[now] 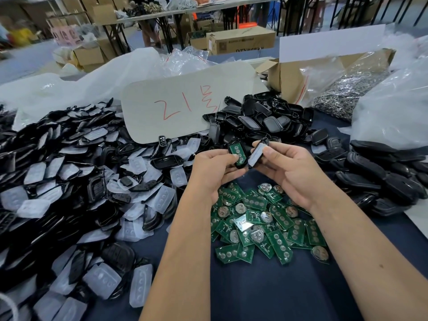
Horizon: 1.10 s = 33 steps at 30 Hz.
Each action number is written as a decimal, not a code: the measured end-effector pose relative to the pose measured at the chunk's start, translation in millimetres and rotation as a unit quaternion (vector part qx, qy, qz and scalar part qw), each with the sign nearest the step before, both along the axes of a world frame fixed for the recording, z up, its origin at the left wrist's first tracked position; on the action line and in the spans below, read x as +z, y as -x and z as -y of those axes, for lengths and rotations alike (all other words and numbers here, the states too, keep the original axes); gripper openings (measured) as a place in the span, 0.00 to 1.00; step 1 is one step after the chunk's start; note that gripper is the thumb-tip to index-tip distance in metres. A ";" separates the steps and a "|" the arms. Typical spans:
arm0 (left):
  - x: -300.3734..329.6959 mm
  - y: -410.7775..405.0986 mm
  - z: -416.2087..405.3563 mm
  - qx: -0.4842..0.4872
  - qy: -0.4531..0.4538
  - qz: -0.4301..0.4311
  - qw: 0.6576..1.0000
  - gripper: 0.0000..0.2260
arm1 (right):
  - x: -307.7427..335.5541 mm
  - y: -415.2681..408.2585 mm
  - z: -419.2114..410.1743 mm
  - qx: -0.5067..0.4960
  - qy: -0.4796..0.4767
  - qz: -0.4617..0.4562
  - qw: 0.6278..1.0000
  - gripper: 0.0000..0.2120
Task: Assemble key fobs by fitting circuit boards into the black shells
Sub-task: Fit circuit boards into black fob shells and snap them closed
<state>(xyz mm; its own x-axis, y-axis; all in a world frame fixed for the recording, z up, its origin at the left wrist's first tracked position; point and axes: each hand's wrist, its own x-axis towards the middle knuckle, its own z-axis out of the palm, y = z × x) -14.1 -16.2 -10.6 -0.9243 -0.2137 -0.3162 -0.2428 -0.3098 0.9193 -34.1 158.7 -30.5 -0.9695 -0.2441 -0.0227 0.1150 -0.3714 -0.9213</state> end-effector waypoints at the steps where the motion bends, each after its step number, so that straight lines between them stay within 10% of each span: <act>1: -0.1 -0.5 -0.2 -0.003 0.003 -0.004 1.000 0.06 | 0.1 0.2 0.3 -0.002 0.000 0.001 1.000 0.10; 23: -7.9 -7.7 -12.8 -0.083 0.368 -0.233 0.896 0.08 | -3.7 -1.7 11.1 -0.117 -0.087 -0.030 0.989 0.03; 33: -7.9 -7.9 -2.1 -0.099 0.340 -0.220 0.909 0.19 | -5.2 1.7 2.7 -0.075 -0.127 -0.094 0.985 0.10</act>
